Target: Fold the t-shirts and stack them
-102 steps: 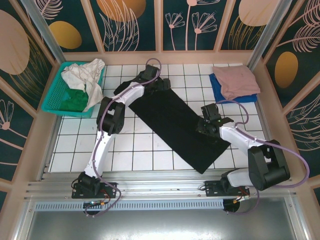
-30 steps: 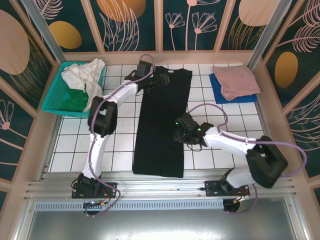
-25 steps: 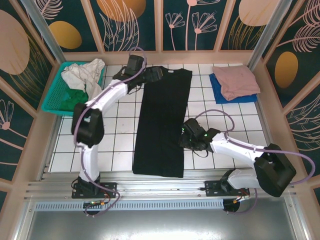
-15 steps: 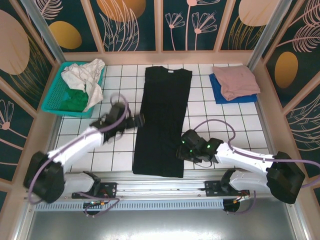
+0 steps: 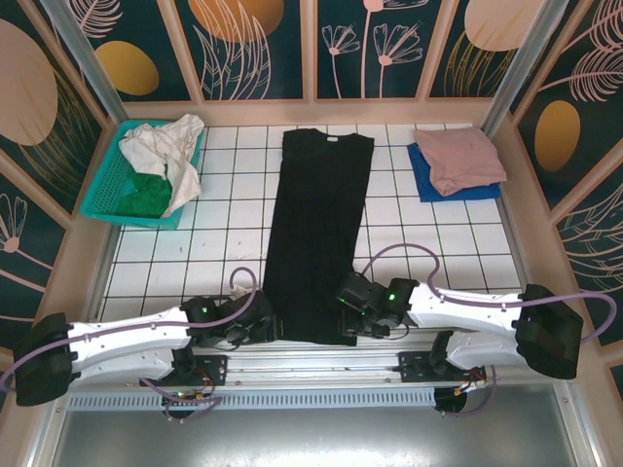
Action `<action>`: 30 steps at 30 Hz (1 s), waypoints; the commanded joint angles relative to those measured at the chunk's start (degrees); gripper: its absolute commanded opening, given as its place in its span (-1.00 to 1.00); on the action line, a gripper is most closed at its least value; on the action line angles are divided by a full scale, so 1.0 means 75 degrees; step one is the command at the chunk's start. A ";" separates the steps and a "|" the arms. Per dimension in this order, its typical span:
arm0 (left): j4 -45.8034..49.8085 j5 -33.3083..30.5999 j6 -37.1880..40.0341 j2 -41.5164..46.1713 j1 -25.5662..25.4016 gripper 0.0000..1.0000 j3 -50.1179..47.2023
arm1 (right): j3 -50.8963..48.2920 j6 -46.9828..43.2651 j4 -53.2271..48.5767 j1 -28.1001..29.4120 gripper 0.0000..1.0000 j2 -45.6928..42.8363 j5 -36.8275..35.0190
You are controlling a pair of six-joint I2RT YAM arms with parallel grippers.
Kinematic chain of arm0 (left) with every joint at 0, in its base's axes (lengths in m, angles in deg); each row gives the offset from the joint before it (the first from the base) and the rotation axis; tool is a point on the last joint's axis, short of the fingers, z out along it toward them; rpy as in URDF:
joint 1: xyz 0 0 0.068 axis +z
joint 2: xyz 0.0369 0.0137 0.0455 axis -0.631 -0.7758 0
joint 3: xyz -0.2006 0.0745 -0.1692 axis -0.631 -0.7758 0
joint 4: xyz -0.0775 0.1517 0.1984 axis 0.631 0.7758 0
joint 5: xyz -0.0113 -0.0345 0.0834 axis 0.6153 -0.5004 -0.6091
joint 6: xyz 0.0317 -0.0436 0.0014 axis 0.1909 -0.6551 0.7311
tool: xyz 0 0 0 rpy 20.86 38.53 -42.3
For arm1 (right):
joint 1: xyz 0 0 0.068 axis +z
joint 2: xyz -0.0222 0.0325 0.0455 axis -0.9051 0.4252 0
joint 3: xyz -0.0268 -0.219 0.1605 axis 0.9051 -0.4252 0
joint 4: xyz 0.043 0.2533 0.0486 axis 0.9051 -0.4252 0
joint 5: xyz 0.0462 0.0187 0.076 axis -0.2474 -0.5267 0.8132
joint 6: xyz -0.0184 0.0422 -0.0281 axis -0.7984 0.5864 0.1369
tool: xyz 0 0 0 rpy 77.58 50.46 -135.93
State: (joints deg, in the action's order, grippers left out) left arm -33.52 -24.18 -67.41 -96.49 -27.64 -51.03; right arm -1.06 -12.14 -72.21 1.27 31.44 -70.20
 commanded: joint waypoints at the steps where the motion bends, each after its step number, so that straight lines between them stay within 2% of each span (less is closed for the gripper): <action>1: 0.0303 0.0019 -0.0332 -0.0255 -0.0098 0.21 -0.0032 | 0.0028 0.0319 -0.0191 0.0378 -0.06 0.0262 0.0265; 4: 0.0343 -0.0060 -0.0322 -0.0187 -0.0098 0.14 -0.0119 | -0.0071 0.0439 0.0002 0.0582 -0.06 0.0409 0.0391; 9: -0.0196 -0.0123 -0.0325 -0.0025 -0.0098 -0.30 -0.0180 | -0.0154 0.0487 0.0110 0.0608 -0.14 0.0537 0.0344; 13: -0.0612 -0.0209 -0.0270 0.0052 -0.0097 -0.49 -0.0169 | -0.0200 0.0499 0.0435 0.0608 -0.23 0.0605 0.0419; 19: -0.0534 -0.0361 -0.0178 0.0193 -0.0091 -0.80 -0.0097 | 0.0091 0.0424 0.0155 0.0589 -0.65 0.0605 0.0157; 21: -0.0285 -0.0496 -0.0209 0.0394 -0.0081 -1.00 -0.0025 | 0.0243 0.0377 -0.0057 0.0536 -0.86 0.0523 0.0006; 23: 0.0160 -0.0757 -0.0244 0.0715 -0.0085 -1.00 0.0138 | 0.0463 0.0264 -0.0317 0.0410 -1.00 0.0385 -0.0149; 28: 0.0831 -0.1879 -0.0011 0.1256 -0.0027 -1.00 0.0885 | 0.1406 -0.0364 -0.0869 -0.0357 -1.00 0.0046 -0.0853; 30: 0.0841 -0.2257 0.0282 0.1101 0.0278 -1.00 0.1227 | 0.1765 -0.0784 -0.0808 -0.0774 -1.00 0.0021 -0.0973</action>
State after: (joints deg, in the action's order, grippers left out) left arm -30.14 -33.36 -68.68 -87.88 -27.79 -46.46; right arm 7.55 -12.94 -75.66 -0.83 33.28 -72.17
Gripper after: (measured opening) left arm 0.054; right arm 0.050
